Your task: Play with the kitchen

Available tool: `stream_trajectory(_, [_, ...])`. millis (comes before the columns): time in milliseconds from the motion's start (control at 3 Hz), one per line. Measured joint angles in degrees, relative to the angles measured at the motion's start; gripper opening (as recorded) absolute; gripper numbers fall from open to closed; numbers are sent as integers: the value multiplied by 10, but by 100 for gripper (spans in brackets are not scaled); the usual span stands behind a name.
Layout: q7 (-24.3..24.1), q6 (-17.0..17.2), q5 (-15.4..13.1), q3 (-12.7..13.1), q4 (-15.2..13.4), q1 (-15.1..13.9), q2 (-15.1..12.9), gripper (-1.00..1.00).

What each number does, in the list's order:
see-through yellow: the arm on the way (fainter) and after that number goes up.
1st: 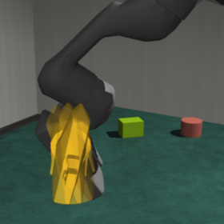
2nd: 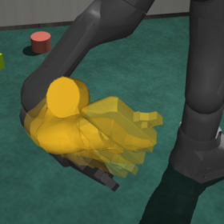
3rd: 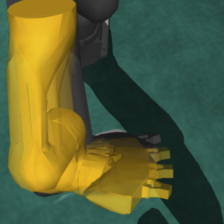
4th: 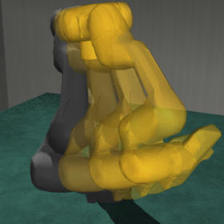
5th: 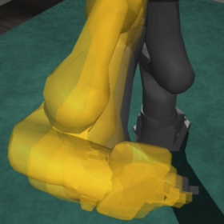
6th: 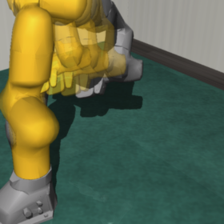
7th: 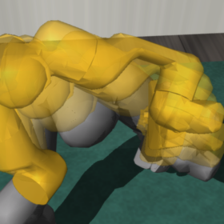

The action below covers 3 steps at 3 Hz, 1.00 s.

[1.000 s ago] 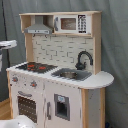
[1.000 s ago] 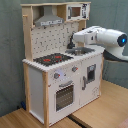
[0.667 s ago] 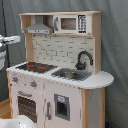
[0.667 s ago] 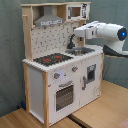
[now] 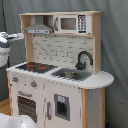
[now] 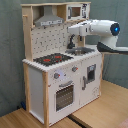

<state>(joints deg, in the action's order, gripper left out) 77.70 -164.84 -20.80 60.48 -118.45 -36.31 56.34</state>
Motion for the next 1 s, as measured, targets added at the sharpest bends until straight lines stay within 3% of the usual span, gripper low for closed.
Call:
stream_trajectory(333, [2,-23,0,16,14,-41,-27,100])
stream_trajectory(1000, [33,-79,0,-45,6,-80,-90,100])
